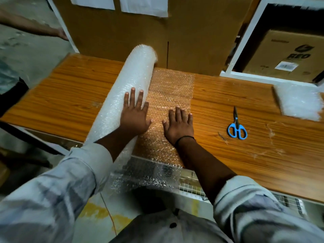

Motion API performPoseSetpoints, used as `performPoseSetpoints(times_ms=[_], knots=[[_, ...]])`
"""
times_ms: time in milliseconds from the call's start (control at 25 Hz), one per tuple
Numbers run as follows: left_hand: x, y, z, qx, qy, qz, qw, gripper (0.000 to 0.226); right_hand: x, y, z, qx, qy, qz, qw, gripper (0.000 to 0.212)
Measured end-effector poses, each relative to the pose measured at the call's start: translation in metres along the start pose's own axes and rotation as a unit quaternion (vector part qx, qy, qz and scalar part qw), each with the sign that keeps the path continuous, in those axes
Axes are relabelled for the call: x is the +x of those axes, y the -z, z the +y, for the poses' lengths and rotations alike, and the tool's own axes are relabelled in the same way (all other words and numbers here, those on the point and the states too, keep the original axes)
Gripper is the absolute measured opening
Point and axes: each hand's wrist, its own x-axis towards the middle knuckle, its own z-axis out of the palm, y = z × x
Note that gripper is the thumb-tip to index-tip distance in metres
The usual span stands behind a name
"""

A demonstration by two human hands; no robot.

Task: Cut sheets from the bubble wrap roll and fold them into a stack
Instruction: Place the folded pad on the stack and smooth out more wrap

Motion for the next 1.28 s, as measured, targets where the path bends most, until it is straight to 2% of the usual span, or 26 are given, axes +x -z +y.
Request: performPoseSetpoints(times_ms=[240, 400, 520, 600, 720, 800, 960, 1080, 1280], knots=[[-0.019, 0.036, 0.05, -0.007, -0.008, -0.028, 1.0, 0.076, -0.027, 0.008, 0.034, -0.026, -0.025, -0.017, 0.999, 0.068], [-0.042, 0.06, 0.088, -0.036, -0.05, -0.046, 0.997, 0.068, -0.048, 0.013, 0.063, -0.041, -0.046, -0.022, 0.998, 0.067], [-0.057, 0.062, 0.098, -0.027, -0.062, -0.043, 0.997, 0.071, -0.061, 0.028, 0.081, -0.056, -0.083, -0.049, 0.994, 0.067], [-0.061, 0.057, 0.089, -0.019, -0.064, -0.045, 0.997, 0.076, -0.075, 0.041, 0.074, -0.027, -0.112, -0.043, 0.992, 0.068], [-0.057, 0.041, 0.065, -0.016, -0.065, -0.035, 0.997, 0.08, -0.095, 0.034, 0.036, 0.019, -0.057, 0.009, 0.998, 0.072], [-0.055, 0.028, 0.044, -0.031, -0.07, -0.019, 0.997, 0.082, -0.102, 0.016, 0.014, 0.039, -0.043, -0.002, 0.998, 0.077], [-0.05, 0.004, 0.014, -0.072, -0.093, 0.02, 0.993, 0.092, -0.111, -0.013, 0.017, 0.006, -0.07, 0.013, 0.997, 0.086], [-0.043, -0.005, 0.009, -0.127, -0.102, 0.049, 0.985, 0.09, -0.11, -0.015, 0.021, -0.003, -0.062, 0.02, 0.998, 0.086], [-0.036, -0.015, -0.021, -0.141, -0.106, 0.068, 0.982, 0.092, -0.107, -0.013, 0.022, -0.001, -0.068, 0.017, 0.998, 0.083]])
